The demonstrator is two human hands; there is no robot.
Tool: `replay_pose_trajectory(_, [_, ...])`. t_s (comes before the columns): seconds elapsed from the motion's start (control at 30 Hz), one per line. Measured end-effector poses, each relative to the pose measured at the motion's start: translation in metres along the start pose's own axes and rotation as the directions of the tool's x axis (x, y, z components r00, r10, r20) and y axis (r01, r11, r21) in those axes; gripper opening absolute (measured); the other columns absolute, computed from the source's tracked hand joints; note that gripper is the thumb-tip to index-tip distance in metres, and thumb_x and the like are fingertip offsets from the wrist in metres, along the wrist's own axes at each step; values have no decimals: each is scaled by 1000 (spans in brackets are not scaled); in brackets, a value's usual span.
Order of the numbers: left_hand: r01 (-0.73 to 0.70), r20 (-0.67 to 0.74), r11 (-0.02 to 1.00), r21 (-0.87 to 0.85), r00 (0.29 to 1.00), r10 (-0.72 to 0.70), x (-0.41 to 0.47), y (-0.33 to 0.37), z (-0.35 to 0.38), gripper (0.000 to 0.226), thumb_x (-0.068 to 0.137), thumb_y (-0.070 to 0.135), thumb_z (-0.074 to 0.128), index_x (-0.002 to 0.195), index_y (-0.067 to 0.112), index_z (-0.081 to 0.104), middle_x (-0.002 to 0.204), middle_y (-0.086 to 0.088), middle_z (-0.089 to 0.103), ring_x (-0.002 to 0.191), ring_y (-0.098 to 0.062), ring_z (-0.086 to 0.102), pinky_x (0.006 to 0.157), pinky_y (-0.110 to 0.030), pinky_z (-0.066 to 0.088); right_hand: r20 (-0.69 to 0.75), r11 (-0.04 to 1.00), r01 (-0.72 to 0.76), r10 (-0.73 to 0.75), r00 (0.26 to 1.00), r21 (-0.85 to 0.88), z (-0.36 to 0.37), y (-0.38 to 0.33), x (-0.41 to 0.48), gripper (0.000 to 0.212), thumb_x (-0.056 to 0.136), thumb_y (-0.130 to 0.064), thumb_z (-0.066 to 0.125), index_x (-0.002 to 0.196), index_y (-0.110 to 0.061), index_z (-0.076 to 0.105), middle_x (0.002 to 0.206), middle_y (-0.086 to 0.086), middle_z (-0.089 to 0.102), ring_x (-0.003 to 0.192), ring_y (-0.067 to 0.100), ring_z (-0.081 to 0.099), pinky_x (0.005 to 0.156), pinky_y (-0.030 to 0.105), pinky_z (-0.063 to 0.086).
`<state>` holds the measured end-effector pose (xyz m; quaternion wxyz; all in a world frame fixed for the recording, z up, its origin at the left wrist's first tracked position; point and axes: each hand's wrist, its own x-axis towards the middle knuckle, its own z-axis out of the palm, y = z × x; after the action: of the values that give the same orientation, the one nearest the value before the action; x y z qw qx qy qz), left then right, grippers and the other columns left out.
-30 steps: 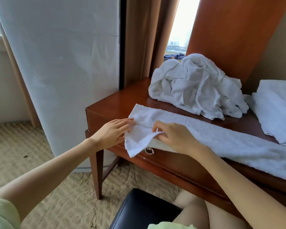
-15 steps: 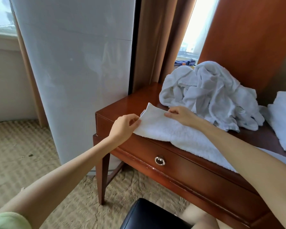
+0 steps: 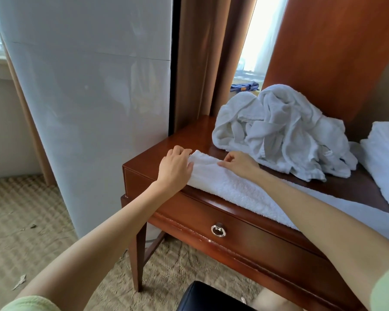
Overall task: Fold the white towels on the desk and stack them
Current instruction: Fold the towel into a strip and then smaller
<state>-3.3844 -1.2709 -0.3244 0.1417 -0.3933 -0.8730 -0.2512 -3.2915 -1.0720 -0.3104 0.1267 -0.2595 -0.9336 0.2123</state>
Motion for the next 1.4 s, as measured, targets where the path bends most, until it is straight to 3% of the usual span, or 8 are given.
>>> replay_pose_trajectory(0.13, [-316, 212, 947, 61, 931, 297, -7, 30, 5, 52, 104, 34, 31, 151, 11, 27, 159, -5, 22, 148, -18, 15, 118, -32, 14, -12, 999, 13, -13, 1000, -32, -2, -1, -4, 26, 89, -49, 60, 93, -23, 61, 90, -9, 63, 85, 11, 61, 81, 34, 51])
replay_pose_trajectory(0.27, [-383, 508, 924, -3, 795, 332, -14, 42, 13, 59, 105, 38, 21, 154, 13, 3, 162, -4, 2, 149, -15, -2, 118, -29, -3, 56, 996, 75, -78, 995, 53, -12, 13, -14, 26, 90, -44, 61, 105, -22, 61, 99, -7, 64, 93, 12, 61, 85, 30, 50])
replay_pose_trajectory(0.43, [-357, 525, 934, 33, 801, 288, -10, 39, 8, 58, 103, 33, 26, 155, 15, 6, 162, -4, 4, 149, -15, 1, 119, -30, 2, 28, 1000, 2, -2, 1000, 21, -43, 67, -44, 34, 83, -59, 64, 100, -29, 61, 70, -10, 56, 61, 6, 53, 57, 21, 38])
replay_pose_trajectory(0.6, [-357, 397, 857, 371, 896, 201, -4, 91, 8, 46, 101, 39, 31, 131, 9, 51, 134, -10, 54, 122, -27, 49, 99, -36, 39, -100, 991, -126, 129, 987, 42, -72, 127, -83, 40, 75, -65, 68, 88, -28, 59, 54, -12, 48, 48, 4, 44, 54, 23, 32])
replay_pose_trajectory(0.77, [-535, 475, 844, 36, 752, 457, -27, 180, 35, 61, 102, 49, 28, 152, 14, 23, 159, -8, 20, 146, -23, 19, 114, -41, 27, 16, 990, -74, 73, 997, 119, -104, 158, -125, 33, 78, -54, 72, 95, -28, 61, 45, -21, 45, 48, -3, 44, 52, 12, 32])
replay_pose_trajectory(0.93, [-573, 539, 814, -95, 658, 526, -50, 233, 66, 65, 100, 56, 20, 155, 27, 1, 163, -1, -3, 149, -17, -3, 121, -44, 0, -161, 978, -192, 203, 966, 81, -130, 218, -177, 27, 75, -57, 73, 86, -36, 59, 63, -22, 59, 64, -3, 53, 57, 18, 36])
replay_pose_trajectory(1.07, [-544, 549, 836, -64, 681, 485, -54, 238, 72, 63, 100, 53, 23, 154, 32, -2, 162, -2, -6, 149, -22, -7, 120, -47, -4, -354, 945, -315, 324, 877, 86, -152, 270, -220, 31, 73, -60, 72, 83, -33, 62, 92, -9, 67, 90, 11, 61, 80, 35, 52])
replay_pose_trajectory(1.4, [-693, 539, 690, -209, 507, 673, -87, 371, 97, 58, 103, 46, 19, 155, 27, 2, 163, -2, -5, 149, -20, -6, 119, -52, -4, -413, 911, -401, 401, 817, 91, -178, 317, -262, 35, 74, -62, 71, 91, -33, 57, 95, -19, 57, 84, 12, 59, 60, 22, 42])
